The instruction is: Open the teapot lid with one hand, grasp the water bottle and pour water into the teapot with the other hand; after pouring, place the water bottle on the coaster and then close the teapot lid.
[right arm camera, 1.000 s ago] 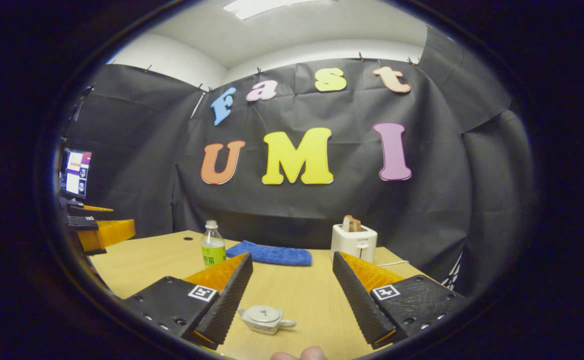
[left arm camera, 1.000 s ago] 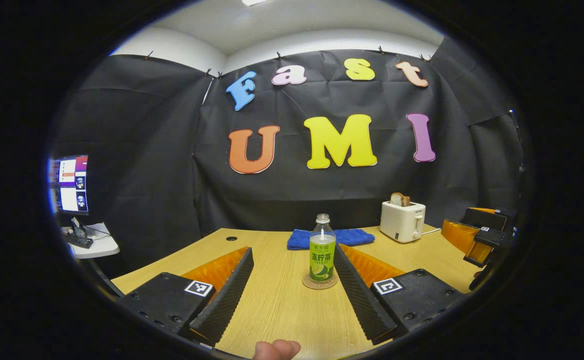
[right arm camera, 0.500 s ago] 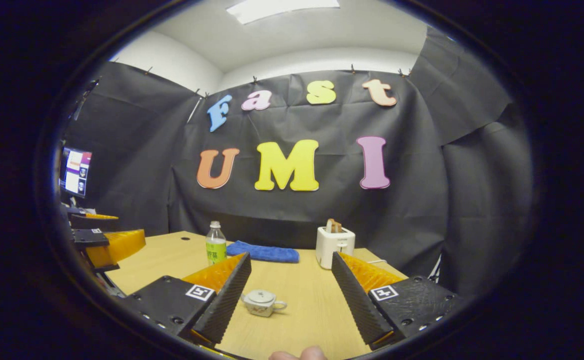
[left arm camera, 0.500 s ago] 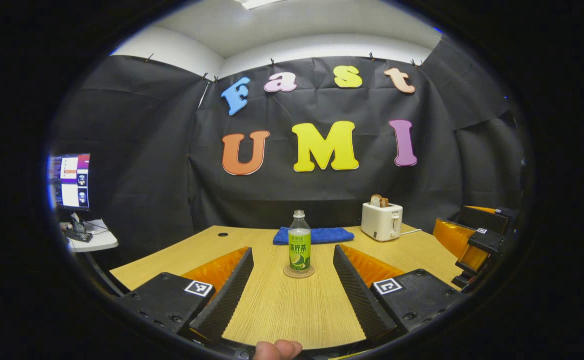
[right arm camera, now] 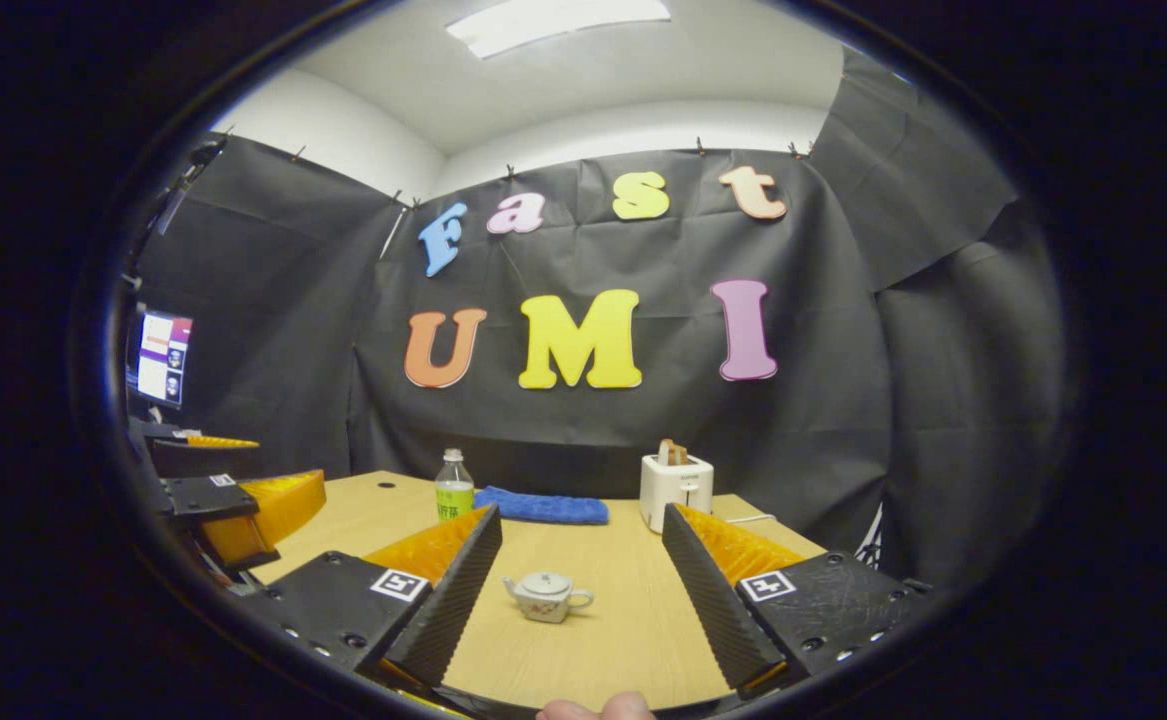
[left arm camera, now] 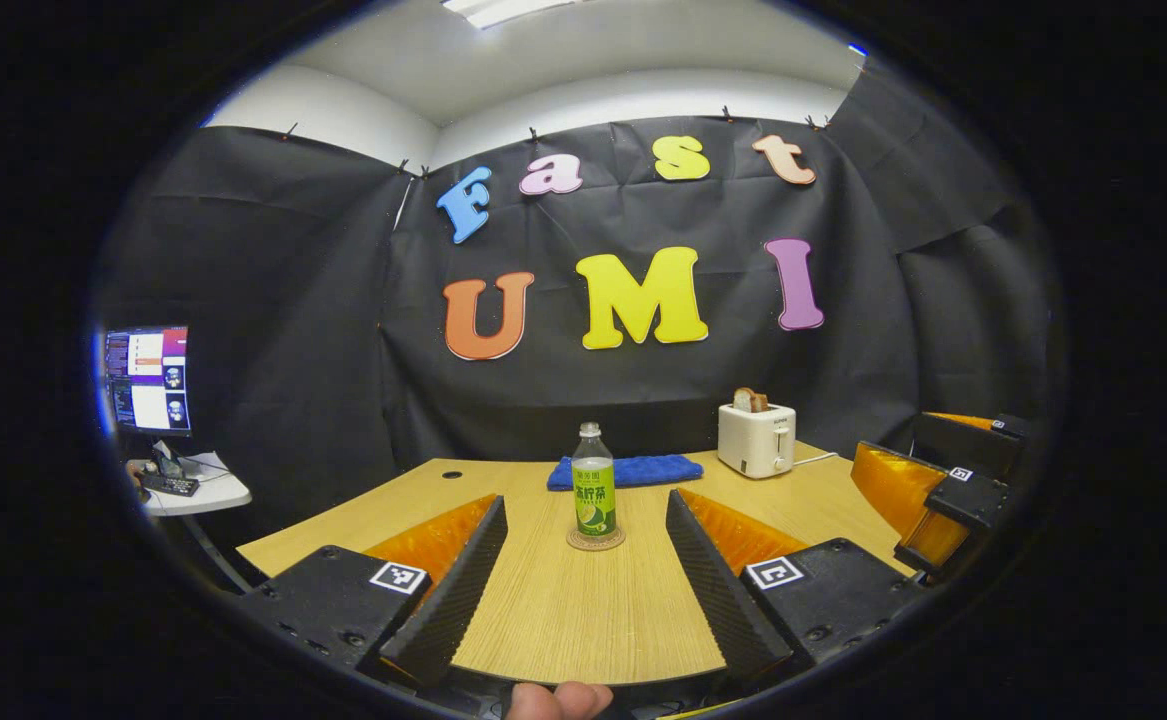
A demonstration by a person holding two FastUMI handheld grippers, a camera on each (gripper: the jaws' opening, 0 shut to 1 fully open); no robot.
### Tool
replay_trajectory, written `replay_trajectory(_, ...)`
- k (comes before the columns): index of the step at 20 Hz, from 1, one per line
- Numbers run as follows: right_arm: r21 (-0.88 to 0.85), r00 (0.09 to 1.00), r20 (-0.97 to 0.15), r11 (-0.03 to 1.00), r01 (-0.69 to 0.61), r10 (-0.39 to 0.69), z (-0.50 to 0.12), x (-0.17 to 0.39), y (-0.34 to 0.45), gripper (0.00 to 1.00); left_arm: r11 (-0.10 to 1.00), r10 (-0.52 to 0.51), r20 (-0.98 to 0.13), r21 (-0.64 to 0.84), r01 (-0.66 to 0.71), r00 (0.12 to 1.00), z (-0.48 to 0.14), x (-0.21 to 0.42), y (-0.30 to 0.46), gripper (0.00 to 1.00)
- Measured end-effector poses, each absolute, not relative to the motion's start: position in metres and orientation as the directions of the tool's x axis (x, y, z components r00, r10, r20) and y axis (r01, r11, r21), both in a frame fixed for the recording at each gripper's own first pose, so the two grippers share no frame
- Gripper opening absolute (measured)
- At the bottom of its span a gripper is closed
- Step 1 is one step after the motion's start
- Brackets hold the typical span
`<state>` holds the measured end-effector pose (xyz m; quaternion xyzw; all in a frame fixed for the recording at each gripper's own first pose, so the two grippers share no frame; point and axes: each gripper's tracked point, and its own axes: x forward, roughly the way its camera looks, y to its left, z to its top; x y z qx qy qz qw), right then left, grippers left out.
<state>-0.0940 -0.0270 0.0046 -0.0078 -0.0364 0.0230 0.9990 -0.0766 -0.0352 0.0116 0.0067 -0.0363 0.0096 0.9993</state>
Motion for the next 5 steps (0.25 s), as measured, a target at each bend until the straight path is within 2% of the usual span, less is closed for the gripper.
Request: replay_trajectory(5,-0.018,0.995,0.096,0.999,-0.034,0.036,0.020,-0.107,-0.029,0.97,0.999,0.034,0.106,-0.027,-0.032,0.994,0.029,-0.091,-0.023,1.00)
